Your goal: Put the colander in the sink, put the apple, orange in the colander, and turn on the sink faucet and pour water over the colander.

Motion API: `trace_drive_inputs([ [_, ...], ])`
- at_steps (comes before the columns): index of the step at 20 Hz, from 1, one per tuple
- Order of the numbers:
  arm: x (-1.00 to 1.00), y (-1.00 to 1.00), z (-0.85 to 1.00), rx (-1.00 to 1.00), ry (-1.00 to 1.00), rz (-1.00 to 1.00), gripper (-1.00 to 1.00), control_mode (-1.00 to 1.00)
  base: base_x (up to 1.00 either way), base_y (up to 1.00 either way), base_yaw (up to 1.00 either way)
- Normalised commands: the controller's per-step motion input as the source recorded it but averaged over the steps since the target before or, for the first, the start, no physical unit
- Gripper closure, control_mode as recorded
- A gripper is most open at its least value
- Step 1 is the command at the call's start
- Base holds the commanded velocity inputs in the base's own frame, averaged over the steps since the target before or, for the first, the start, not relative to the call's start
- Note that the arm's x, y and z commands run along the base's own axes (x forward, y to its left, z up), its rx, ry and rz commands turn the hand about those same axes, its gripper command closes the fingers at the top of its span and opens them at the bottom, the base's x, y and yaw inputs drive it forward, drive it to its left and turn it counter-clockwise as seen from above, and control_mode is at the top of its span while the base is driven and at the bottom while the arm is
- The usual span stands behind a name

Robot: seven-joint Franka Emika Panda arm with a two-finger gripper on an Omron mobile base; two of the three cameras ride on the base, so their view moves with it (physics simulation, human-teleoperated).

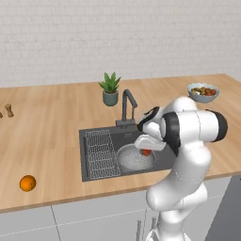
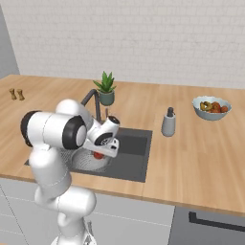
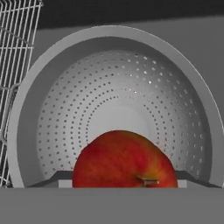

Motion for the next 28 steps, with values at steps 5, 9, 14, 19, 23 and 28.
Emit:
trace_drive_inputs([
  [5, -0.25, -0.04, 0.0, -0.08, -0.01, 0.0, -1.0, -1.0, 0.0, 0.0, 0.0],
  [9, -0.2, -0.06, 0.02, -0.1, 0.0, 0.0, -1.0, -1.0, 0.0, 0.0, 0.0],
  [14, -0.2, -0.06, 0.09, -0.08, 0.0, 0.0, -1.0, -1.0, 0.0, 0.0, 0.0],
  [19, -0.49, -0.01, 0.49, -0.02, -0.03, 0.0, -1.0, -1.0, 0.0, 0.0, 0.0],
  [23, -0.86, 0.02, 0.64, -0.03, -0.16, 0.0, -1.0, -1.0, 0.0, 0.0, 0.0],
  [28, -0.83, 0.29, 0.49, -0.15, -0.2, 0.0, -1.0, -1.0, 0.0, 0.0, 0.0],
])
